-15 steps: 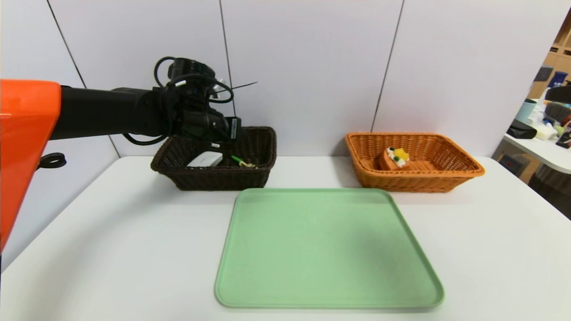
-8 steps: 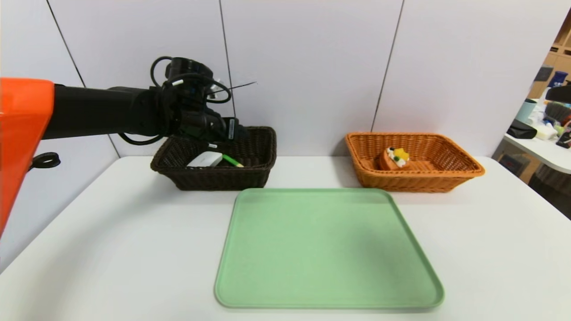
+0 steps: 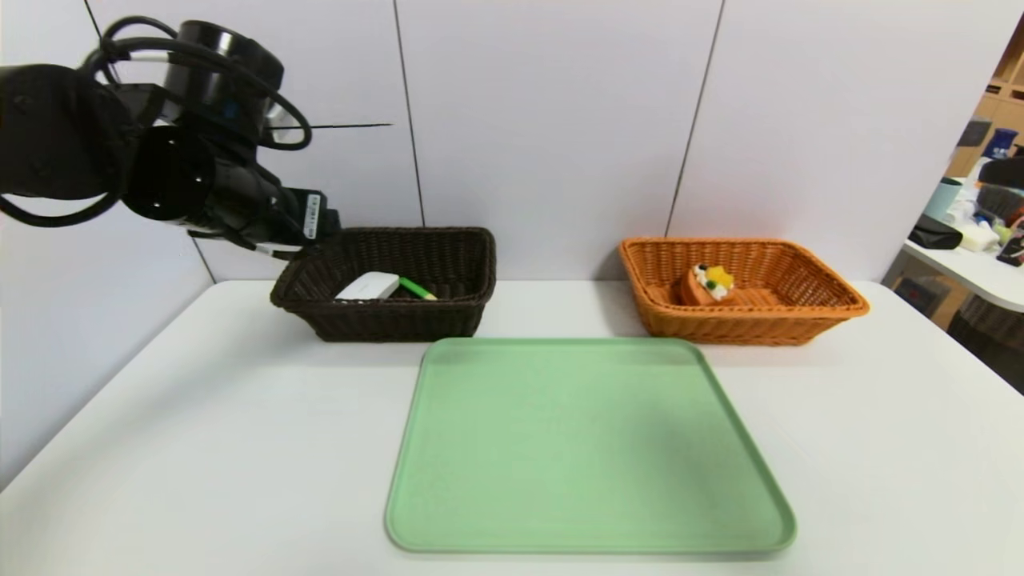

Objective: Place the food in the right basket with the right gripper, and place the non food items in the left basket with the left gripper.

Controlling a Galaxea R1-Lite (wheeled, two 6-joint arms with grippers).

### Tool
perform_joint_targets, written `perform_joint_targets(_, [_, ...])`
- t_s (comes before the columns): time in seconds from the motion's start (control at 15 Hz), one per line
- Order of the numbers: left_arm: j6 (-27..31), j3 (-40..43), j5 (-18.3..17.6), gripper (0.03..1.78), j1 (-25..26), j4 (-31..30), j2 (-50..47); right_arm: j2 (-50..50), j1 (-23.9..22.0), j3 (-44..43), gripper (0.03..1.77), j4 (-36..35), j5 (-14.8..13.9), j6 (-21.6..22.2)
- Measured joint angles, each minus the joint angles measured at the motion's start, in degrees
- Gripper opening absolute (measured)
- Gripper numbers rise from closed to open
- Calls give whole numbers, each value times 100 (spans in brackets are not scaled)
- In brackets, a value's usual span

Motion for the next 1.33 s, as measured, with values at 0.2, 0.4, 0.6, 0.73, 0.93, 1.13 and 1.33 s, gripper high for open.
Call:
perform_joint_targets(0.2, [-302,538,297,164,-57,-72,-772,-33,-350,338,169,-16,-85,-463])
perform_joint_targets(0.4, [-866,976,552,166,-88,-57,-1540,-190,-590,675,169,-22,-72,-590])
perform_joint_targets(0.6, [-990,1755,767,167,254,-63,-2453,-350,-816,772,170,-27,-17,-557])
perform_joint_targets(0.73, [-992,2332,786,167,750,-74,-3137,-496,-981,837,170,-27,0,-546])
perform_joint_targets(0.93, [-945,3372,808,169,1103,-57,-4291,-840,-1115,1039,170,-24,-2,-561])
perform_joint_targets(1.13, [-523,4352,808,169,1225,-57,-5576,-1409,-1163,1375,170,-5,-17,-599])
perform_joint_targets(1.33, [133,5114,519,169,1271,-50,-6945,-2094,-1190,1742,170,-10,-88,-714])
